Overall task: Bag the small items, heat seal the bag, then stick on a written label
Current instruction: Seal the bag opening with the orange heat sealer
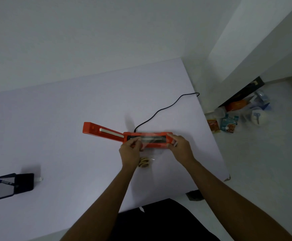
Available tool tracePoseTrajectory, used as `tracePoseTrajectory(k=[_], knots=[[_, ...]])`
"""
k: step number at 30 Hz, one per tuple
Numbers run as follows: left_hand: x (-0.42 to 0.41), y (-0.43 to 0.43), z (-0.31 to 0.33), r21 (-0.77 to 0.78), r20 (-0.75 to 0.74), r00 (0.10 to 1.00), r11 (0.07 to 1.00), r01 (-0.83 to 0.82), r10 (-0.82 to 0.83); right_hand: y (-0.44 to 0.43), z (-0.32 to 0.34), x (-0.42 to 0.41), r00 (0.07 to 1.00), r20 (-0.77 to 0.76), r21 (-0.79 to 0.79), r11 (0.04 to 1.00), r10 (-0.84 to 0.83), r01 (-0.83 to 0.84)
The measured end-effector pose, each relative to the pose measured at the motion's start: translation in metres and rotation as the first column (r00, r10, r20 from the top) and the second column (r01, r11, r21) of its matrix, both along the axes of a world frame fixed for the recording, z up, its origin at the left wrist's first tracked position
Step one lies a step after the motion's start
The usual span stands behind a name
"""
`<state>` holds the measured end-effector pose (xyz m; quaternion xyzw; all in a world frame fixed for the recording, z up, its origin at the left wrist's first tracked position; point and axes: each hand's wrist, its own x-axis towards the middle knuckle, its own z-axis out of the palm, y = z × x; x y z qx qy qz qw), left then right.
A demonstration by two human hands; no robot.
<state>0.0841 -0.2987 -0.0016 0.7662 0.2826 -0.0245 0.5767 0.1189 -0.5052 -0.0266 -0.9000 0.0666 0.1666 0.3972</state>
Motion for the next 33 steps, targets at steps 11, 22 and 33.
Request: tracePoseTrajectory(k=[11,22,33], knots=[[-0.006,-0.001,0.018,-0.087,0.011,0.991,0.987,0.135,-0.134,-0.002,0.024,-0.026,0.915,-0.32,0.541,0.745,-0.247,0.39],[-0.063,0.073,0.044,-0.173,-0.096,0.993,0.983,0.059,-0.076,0.075,0.056,-0.043,0.993,-0.114,0.527,0.846,-0.03,0.086],[-0.14,0.188,0.04,-0.251,-0.126,0.986,0.958,-0.138,0.109,0.195,0.059,-0.072,0.956,-0.195,0.576,0.814,0.219,-0.069]])
